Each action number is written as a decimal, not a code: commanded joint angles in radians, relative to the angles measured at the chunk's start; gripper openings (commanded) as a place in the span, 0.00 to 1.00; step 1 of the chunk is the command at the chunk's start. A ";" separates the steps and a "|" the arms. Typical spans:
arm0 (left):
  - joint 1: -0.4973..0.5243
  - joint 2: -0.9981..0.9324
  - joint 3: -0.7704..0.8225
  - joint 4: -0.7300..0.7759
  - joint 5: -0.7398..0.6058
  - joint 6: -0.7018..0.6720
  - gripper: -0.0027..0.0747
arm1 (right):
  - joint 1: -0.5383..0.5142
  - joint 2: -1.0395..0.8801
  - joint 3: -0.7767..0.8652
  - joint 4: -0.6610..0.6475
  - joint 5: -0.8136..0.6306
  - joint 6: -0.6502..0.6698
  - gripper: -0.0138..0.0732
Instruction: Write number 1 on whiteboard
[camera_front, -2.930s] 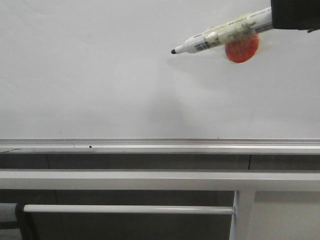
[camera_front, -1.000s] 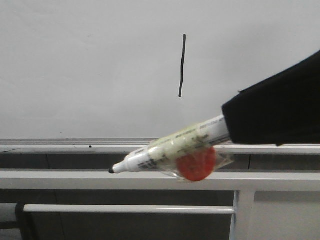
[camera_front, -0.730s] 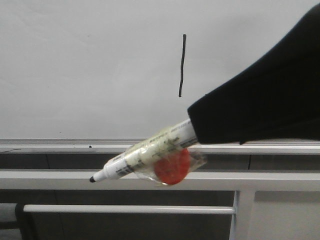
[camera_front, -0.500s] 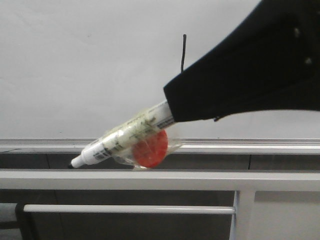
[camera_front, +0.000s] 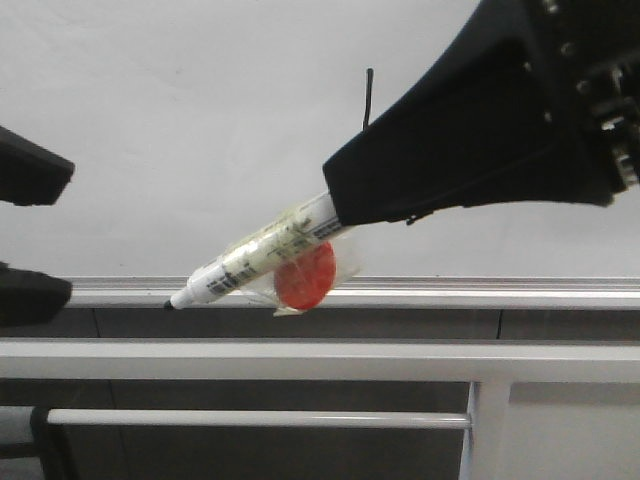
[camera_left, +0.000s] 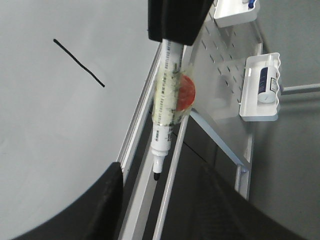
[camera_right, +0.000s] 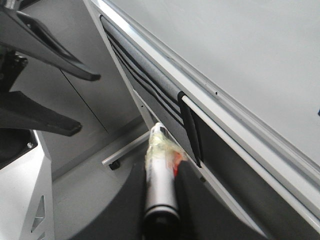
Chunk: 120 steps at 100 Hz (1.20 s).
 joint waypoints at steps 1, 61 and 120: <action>-0.008 0.024 -0.051 0.016 -0.036 -0.001 0.43 | -0.004 -0.010 -0.036 0.023 -0.011 -0.001 0.11; -0.008 0.203 -0.177 0.107 -0.024 -0.001 0.43 | -0.004 -0.010 -0.038 0.050 0.001 -0.001 0.11; -0.008 0.208 -0.177 0.107 -0.041 -0.001 0.43 | -0.004 -0.007 -0.072 0.051 0.027 -0.001 0.11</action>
